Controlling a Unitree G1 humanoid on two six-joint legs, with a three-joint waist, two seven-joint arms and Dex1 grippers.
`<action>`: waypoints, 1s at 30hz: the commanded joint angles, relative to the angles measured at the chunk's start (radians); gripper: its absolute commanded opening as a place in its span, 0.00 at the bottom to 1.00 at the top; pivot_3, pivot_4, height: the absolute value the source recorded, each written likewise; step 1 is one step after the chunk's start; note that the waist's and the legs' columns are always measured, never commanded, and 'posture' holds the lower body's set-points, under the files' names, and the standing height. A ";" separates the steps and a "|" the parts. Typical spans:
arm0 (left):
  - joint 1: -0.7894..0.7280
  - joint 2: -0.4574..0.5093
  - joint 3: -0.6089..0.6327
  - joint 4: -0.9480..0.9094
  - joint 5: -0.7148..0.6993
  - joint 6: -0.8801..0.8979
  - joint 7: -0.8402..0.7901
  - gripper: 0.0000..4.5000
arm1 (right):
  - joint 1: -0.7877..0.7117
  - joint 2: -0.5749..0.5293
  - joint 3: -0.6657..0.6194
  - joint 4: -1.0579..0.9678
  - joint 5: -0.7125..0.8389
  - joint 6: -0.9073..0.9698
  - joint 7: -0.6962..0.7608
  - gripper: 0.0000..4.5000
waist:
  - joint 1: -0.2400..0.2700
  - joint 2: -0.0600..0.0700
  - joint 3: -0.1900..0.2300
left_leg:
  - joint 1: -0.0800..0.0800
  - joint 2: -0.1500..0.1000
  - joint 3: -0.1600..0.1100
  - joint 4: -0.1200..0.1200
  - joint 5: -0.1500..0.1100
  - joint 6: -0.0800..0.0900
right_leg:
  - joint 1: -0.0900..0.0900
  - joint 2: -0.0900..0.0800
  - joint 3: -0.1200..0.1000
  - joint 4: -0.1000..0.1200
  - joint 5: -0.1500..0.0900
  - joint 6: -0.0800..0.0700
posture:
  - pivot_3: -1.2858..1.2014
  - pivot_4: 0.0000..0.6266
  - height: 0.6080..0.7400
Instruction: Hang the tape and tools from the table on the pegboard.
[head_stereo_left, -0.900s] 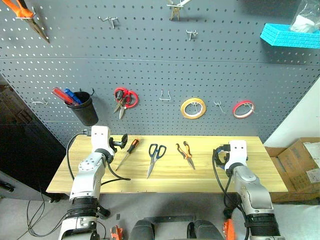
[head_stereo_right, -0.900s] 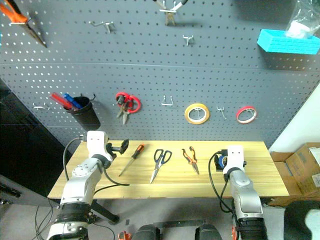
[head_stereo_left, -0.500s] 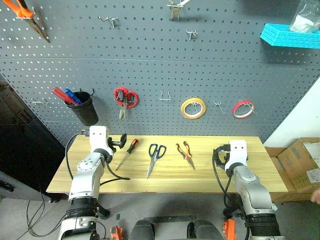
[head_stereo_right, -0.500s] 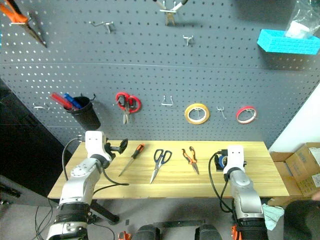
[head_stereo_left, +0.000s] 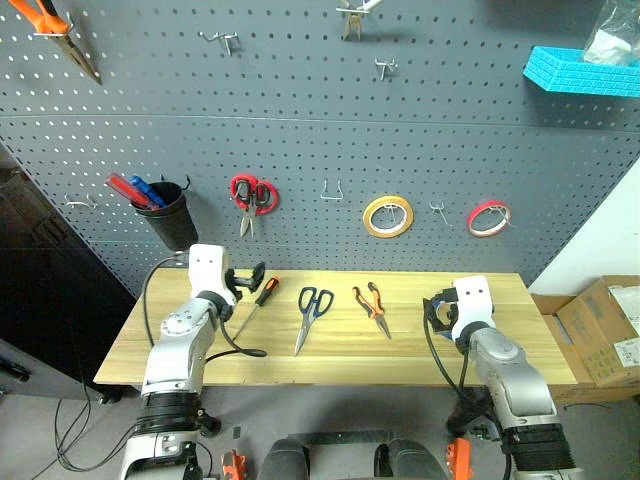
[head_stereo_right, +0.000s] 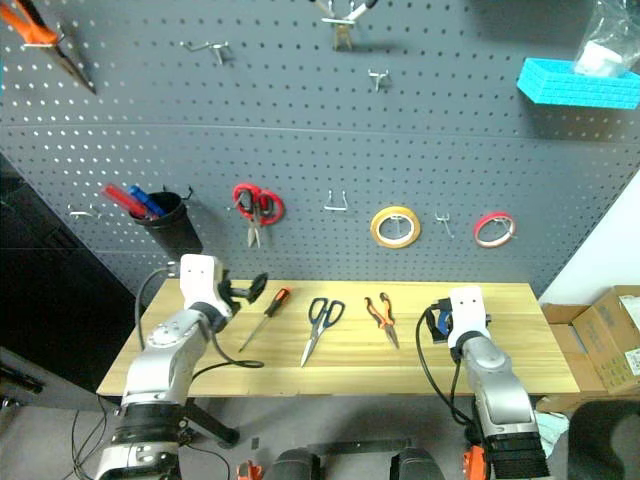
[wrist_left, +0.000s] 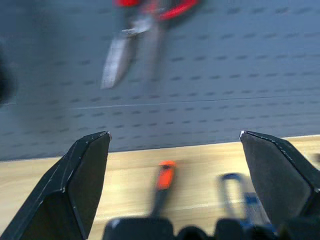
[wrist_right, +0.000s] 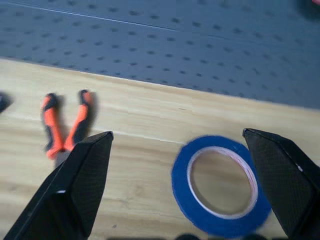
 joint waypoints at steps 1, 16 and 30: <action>-0.069 -0.030 -0.104 -0.097 -0.046 0.089 -0.092 0.98 | -0.052 -0.081 0.046 -0.013 0.029 0.034 0.159 1.00 | -0.001 -0.001 0.012 | 0.000 0.000 0.000 0.001 0.000 0.000 | 0.000 0.000 0.000 0.000 0.000 0.000 | 0.56 0.19 1.00; -0.116 -0.265 -0.327 -0.048 -0.225 0.443 -0.250 0.98 | -0.333 -0.248 0.110 0.605 -0.018 -0.095 0.444 1.00 | -0.005 -0.013 0.158 | -0.005 -0.002 0.001 0.004 0.003 0.009 | -0.009 0.002 0.010 0.013 -0.009 -0.001 | 0.55 0.50 1.00; -0.100 -0.279 -0.365 -0.038 -0.225 0.460 -0.253 1.00 | -0.520 -0.205 0.071 0.977 -0.023 -0.092 0.509 0.80 | -0.006 -0.018 0.210 | -0.015 -0.002 0.000 0.017 -0.006 0.023 | -0.019 0.005 0.013 0.023 -0.016 0.000 | 0.55 0.57 1.00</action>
